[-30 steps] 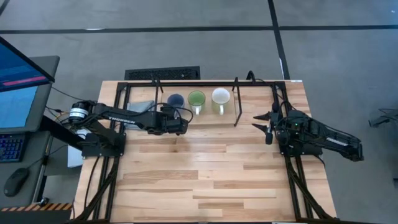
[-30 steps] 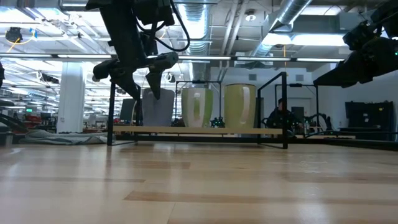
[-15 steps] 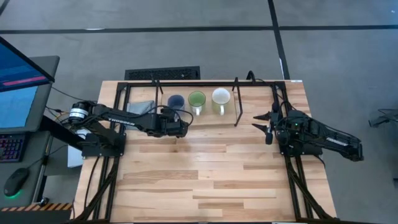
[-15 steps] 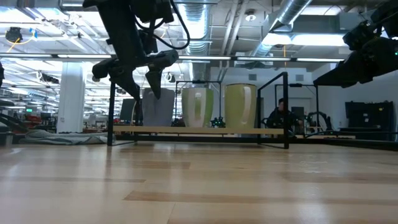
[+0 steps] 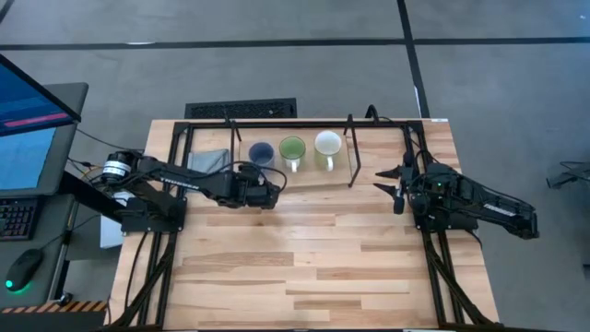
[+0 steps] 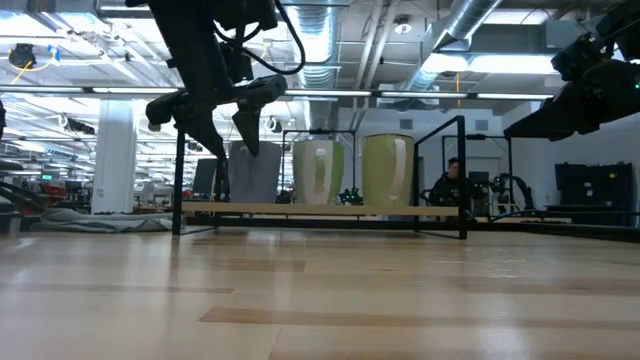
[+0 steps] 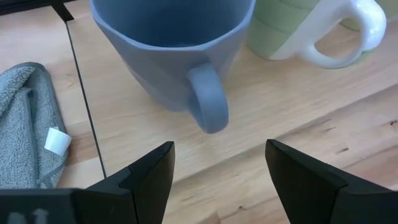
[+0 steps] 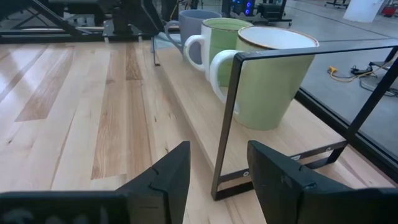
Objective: Stack small to large cups/mugs on shelf
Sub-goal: Return to home position
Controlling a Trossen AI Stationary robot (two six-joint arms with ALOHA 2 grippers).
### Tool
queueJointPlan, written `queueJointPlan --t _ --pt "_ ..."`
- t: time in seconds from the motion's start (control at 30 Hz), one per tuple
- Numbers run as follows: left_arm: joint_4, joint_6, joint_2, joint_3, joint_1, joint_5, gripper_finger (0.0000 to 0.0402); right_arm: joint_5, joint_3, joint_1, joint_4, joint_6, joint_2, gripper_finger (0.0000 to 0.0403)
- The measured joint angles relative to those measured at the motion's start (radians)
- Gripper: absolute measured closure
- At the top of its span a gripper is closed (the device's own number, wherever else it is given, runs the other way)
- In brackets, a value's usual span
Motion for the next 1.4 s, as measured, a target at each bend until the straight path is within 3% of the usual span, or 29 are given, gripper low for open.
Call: queueJointPlan --t 0.6,0.93,1.07,1.2,1.3,1.4 --pt "-0.086 0.002 0.002 0.092 -0.022 -0.019 0.0159 0.0 0.0 0.0 0.0 0.0 0.0 0.0221" --pt "-0.232 -0.044 0.001 0.169 -0.063 -0.017 0.0159 0.0 0.0 0.0 0.0 0.0 0.0 0.0221" --pt "-0.314 -0.052 0.001 0.226 -0.103 -0.089 0.0159 0.0 0.0 0.0 0.0 0.0 0.0 0.0221" --pt "-0.385 -0.045 -0.001 0.273 -0.165 -0.241 0.0159 0.0 0.0 0.0 0.0 0.001 0.0 0.0221" --pt "-0.417 0.01 -0.001 0.288 -0.216 -0.357 0.0159 0.0 0.0 0.0 0.014 0.001 0.0 0.0221" --pt "-0.427 0.109 -0.001 0.289 -0.256 -0.4 0.0159 -0.001 0.0 0.0 0.041 0.003 0.0 0.0221"
